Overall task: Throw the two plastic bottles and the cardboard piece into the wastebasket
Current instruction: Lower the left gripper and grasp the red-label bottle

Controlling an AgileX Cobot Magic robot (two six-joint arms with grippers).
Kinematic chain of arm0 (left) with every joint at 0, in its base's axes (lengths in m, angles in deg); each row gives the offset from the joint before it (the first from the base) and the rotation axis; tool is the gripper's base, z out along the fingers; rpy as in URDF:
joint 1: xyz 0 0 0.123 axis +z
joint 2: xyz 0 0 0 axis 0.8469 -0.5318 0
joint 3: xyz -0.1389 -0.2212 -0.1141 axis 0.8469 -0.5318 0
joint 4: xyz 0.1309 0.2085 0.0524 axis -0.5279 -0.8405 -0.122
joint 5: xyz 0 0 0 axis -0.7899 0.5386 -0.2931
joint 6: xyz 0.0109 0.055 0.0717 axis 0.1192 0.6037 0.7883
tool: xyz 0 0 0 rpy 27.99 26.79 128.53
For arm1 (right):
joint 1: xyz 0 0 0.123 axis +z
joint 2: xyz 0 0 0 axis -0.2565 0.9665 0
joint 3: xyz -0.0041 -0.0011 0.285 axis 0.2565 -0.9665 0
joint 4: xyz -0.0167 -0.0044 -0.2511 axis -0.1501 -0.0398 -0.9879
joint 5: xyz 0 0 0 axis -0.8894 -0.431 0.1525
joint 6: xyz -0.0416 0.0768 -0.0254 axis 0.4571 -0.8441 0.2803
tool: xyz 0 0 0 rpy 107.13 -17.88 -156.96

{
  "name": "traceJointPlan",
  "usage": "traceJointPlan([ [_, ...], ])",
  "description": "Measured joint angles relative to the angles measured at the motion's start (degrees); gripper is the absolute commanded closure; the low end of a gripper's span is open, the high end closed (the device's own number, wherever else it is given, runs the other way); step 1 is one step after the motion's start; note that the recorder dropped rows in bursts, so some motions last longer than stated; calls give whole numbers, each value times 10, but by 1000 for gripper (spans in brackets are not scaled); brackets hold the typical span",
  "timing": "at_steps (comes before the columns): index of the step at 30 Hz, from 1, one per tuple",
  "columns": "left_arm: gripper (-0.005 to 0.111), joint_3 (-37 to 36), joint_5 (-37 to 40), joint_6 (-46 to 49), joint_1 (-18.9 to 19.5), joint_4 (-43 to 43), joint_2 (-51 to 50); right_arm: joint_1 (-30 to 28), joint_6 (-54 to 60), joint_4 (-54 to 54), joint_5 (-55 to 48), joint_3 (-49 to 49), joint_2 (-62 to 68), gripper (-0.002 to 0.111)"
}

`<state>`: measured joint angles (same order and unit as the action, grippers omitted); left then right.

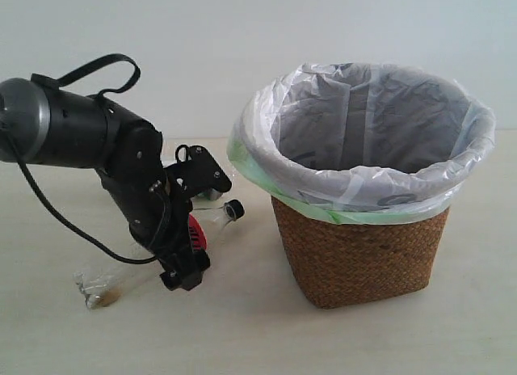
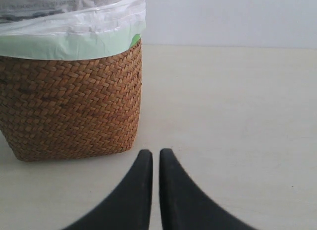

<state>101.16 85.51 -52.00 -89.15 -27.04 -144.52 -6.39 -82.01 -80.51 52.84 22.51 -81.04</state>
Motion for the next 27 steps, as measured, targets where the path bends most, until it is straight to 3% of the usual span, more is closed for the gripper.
traceJointPlan([
  [7,6,0,-6,-7,0,-15,-41,0,0,0,0,0,0,106],
  [14,36,0,-9,-8,0,-17,-42,0,0,0,0,0,0,106],
  [15,52,0,-9,-8,0,-18,-42,0,0,0,0,0,0,106],
  [16,62,0,-9,-8,0,-23,-44,0,0,0,0,0,0,106],
  [17,94,0,-7,-8,0,-26,-46,0,0,0,0,0,0,106],
  [18,102,0,-3,-8,0,-29,-45,0,0,0,0,0,0,106],
  [24,103,0,48,-7,0,-32,-33,0,0,0,0,0,0,106],
  [27,103,0,53,-27,0,-41,22,0,0,0,0,0,0,106],
])
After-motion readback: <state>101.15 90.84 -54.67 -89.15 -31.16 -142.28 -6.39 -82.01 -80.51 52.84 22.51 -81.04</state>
